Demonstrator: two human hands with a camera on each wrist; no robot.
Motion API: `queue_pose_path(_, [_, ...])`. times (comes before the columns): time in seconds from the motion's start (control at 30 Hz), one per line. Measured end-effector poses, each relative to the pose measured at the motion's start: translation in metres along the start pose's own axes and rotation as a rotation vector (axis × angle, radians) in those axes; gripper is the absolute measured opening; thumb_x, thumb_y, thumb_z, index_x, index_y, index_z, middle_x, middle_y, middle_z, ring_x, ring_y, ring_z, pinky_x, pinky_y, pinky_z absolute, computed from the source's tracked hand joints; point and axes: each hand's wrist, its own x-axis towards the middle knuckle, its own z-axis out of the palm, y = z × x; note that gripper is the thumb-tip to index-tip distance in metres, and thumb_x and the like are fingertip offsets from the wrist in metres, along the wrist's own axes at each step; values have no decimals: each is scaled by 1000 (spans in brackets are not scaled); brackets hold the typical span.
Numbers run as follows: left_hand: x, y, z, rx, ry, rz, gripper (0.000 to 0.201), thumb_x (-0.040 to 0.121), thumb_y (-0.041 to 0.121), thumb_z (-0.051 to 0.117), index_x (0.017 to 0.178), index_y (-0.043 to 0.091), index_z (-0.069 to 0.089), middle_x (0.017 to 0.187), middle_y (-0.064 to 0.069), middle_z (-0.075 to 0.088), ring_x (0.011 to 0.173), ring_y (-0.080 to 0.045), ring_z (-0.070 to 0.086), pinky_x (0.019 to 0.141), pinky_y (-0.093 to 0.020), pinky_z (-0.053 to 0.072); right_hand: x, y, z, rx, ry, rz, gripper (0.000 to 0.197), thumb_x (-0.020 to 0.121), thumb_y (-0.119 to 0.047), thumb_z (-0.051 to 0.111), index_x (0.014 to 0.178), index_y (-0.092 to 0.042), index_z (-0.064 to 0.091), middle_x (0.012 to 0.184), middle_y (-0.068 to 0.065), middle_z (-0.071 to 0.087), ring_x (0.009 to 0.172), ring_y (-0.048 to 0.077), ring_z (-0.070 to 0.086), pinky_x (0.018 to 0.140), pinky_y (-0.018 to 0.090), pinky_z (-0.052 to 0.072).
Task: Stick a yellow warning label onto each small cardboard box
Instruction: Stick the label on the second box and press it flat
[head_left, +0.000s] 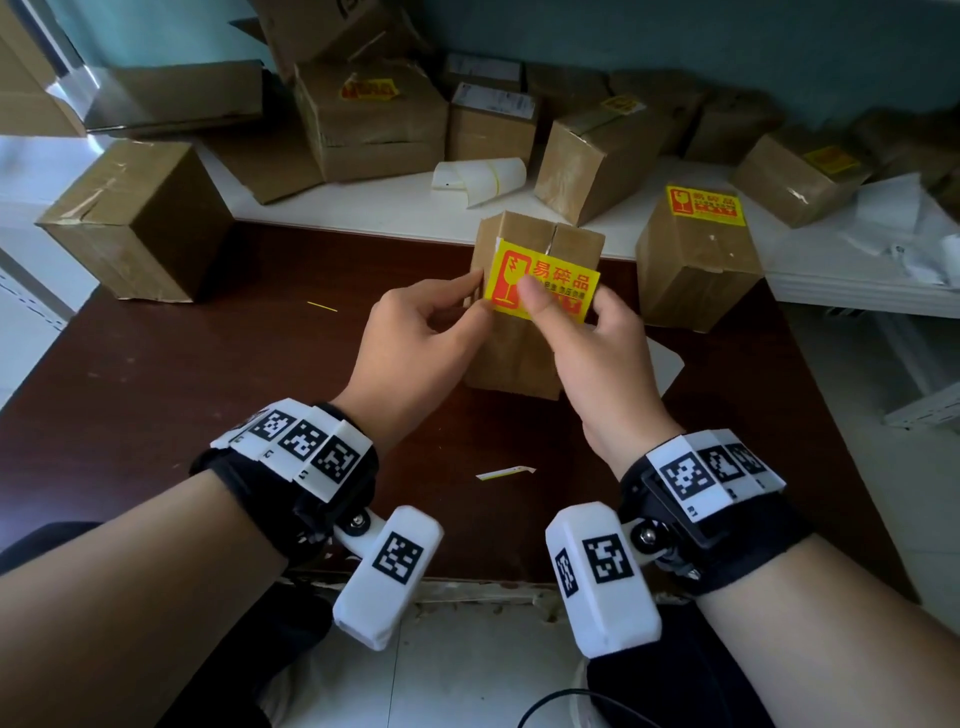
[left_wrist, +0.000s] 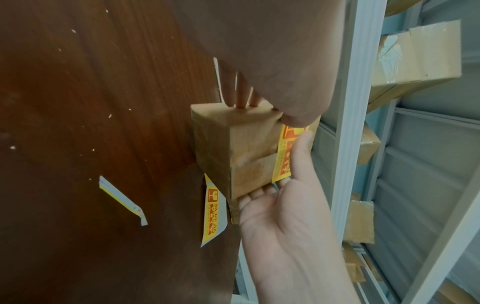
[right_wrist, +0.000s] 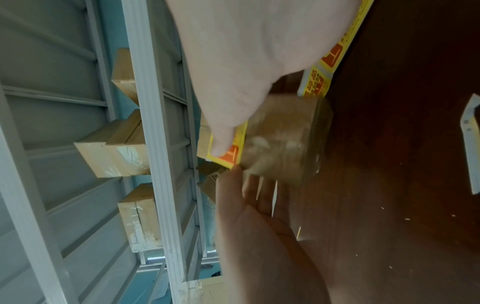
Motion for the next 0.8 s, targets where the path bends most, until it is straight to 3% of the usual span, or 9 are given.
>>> queue_pose_path(0.1, [-3,-1,3,10,-21,8,46,95,42,66,134,21,80,108,4,84,104,-10,78,91,-41,60,2,5,0,-43,89,-31,38,89,-56,87,114,-31,74,107,-15,82,101,0,77,99,39,62])
queue_pose_path(0.17, [-2,-2,1,7,-25,3,43,97,43,66,133,25,81,108,-1,85,98,-7,73,91,-45,59,4,5,0,-59,110,-18,24,101,-56,73,105,-32,76,103,-14,82,99,2,77,100,43,63])
queue_pose_path(0.23, [1,-3,-2,-4,-26,-6,39,100,45,68,133,28,80,110,-2,85,103,-9,76,93,-46,59,7,3,-3,-38,129,33,35,113,-55,52,96,-34,76,100,-12,83,99,5,77,101,43,62])
queue_pose_path(0.3, [2,-3,-3,-6,-29,-5,35,104,37,71,135,23,79,112,4,84,112,-11,77,94,-40,60,9,0,-6,-21,133,79,48,115,-57,42,95,-30,76,98,-7,83,96,7,77,97,39,62])
queue_pose_path(0.4, [1,-4,0,-25,-17,15,33,105,28,74,135,15,79,113,3,83,111,-15,78,93,-34,61,6,-2,-4,12,74,63,42,105,-63,61,107,-25,77,103,-7,83,96,4,77,89,28,58])
queue_pose_path(0.5, [1,-6,1,-31,-30,42,33,105,29,75,135,15,79,114,2,83,110,-15,78,88,-29,60,4,2,-2,-32,62,27,45,90,-55,85,121,-27,68,109,-13,80,98,-3,75,81,18,56])
queue_pose_path(0.67, [4,-9,-1,-53,-45,23,36,104,32,76,136,15,78,117,5,83,115,-13,77,93,-29,61,11,6,-2,-72,134,74,42,109,-66,50,118,-29,68,111,-9,76,107,11,71,101,46,58])
queue_pose_path(0.73, [4,-11,0,-57,-50,40,39,103,34,77,136,14,78,118,5,82,113,-10,77,92,-27,62,11,3,-4,-24,143,112,47,107,-69,49,118,-27,67,111,-7,76,106,11,71,98,43,58])
queue_pose_path(0.8, [3,-11,1,-49,-51,80,43,100,39,79,136,14,78,118,2,82,111,-8,77,90,-22,59,8,1,-4,31,105,114,46,100,-69,65,120,-28,66,112,-10,77,106,6,72,90,33,56])
